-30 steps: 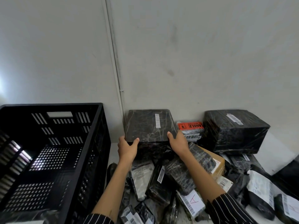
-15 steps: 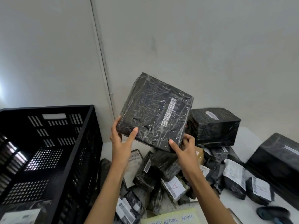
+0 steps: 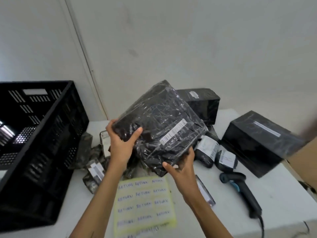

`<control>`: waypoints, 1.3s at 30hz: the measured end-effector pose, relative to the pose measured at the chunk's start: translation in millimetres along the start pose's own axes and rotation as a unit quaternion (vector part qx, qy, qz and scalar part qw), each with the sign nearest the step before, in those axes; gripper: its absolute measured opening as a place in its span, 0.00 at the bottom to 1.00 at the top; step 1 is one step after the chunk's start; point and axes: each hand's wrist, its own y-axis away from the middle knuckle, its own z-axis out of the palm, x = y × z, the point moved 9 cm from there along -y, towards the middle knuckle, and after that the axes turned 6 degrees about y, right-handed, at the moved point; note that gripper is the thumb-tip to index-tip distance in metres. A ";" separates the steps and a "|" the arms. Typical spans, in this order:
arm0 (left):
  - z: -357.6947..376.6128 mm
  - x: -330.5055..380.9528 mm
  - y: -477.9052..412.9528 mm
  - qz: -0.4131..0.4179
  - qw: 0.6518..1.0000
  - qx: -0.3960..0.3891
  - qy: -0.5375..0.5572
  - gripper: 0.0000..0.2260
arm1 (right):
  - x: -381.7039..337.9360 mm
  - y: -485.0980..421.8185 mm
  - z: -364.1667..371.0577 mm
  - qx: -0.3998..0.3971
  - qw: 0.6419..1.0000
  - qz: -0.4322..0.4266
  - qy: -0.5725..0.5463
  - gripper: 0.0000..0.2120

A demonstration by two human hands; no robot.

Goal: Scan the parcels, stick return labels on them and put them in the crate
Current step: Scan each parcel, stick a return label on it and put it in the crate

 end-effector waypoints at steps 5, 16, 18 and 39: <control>-15.2 -38.2 33.4 -0.083 0.995 0.056 -0.010 0.35 | 22.4 27.5 -21.3 -0.098 0.995 -0.021 0.016 0.40; -34.3 -62.6 76.6 -0.134 0.990 0.011 -0.031 0.32 | 148.0 4.9 -93.3 -0.087 0.793 0.023 0.602 0.34; -37.7 -69.0 79.4 -0.148 0.988 -0.011 -0.053 0.33 | 146.5 -0.6 -90.7 -0.088 0.781 -0.006 0.618 0.34; 45.4 -112.4 90.6 -0.235 0.943 -0.208 -0.112 0.32 | 105.2 -141.1 -213.5 0.220 0.961 0.155 0.060 0.14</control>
